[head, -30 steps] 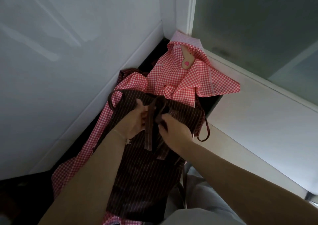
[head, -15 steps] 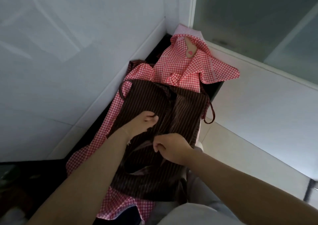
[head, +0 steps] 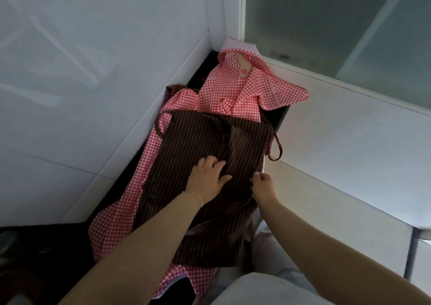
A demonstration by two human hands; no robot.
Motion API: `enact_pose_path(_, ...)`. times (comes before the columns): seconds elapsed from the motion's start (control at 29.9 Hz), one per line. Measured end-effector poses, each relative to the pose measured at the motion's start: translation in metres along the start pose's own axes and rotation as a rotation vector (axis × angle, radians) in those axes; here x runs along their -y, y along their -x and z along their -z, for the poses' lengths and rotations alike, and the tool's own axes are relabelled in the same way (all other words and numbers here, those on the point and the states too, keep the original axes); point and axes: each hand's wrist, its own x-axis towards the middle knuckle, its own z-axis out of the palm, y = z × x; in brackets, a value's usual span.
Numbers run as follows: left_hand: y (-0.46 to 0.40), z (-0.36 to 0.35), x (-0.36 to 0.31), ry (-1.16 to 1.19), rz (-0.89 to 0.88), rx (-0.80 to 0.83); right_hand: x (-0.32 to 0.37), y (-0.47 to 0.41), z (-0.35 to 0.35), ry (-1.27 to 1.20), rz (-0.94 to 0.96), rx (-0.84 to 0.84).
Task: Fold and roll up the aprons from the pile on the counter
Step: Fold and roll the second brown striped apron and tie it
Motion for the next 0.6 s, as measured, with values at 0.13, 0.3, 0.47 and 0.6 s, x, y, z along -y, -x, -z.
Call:
enact_pose_path(0.13, -0.026, 0.007, -0.013, 0.75, 0.377, 0.163, 0.003, 0.002, 0.002, 0.031, -0.059, -0.064)
enact_pose_path(0.3, -0.058, 0.022, -0.032, 1.204, 0.528, 0.082, 0.005, -0.004, 0.006, 0.027, -0.12, 0.005)
enact_pose_path(0.47, -0.066, 0.031, -0.03, 1.118, 0.414, 0.227, 0.001, -0.011, 0.016, 0.028, -0.019, -0.01)
enact_pose_path(0.6, -0.061, 0.03, -0.029, 0.741, 0.412, 0.123, 0.0, -0.011, 0.017, 0.037, 0.007, -0.045)
